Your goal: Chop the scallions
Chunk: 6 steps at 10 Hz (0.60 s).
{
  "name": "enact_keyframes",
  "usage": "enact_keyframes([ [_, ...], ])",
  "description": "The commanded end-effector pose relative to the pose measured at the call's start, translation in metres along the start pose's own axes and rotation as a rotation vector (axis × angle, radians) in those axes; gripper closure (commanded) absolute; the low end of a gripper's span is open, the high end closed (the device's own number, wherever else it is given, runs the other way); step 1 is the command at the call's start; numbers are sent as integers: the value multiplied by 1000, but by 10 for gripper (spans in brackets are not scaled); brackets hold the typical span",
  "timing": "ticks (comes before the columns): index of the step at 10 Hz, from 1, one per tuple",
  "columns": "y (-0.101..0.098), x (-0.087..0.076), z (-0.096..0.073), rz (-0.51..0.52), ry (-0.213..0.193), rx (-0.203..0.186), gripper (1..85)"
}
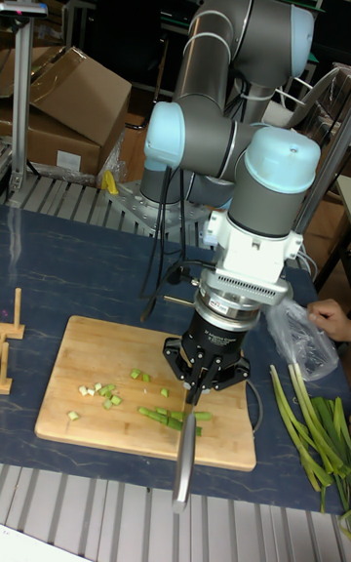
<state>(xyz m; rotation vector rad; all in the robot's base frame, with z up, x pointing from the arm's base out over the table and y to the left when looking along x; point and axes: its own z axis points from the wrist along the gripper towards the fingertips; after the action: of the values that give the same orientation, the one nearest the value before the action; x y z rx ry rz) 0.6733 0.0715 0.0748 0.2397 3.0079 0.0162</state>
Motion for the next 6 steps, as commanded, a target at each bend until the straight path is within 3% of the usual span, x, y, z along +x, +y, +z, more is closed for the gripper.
enact_keyframes([
  [1, 3, -4, 3, 9, -6, -9, 843],
  [6, 1, -6, 1, 6, -2, -10, 843],
])
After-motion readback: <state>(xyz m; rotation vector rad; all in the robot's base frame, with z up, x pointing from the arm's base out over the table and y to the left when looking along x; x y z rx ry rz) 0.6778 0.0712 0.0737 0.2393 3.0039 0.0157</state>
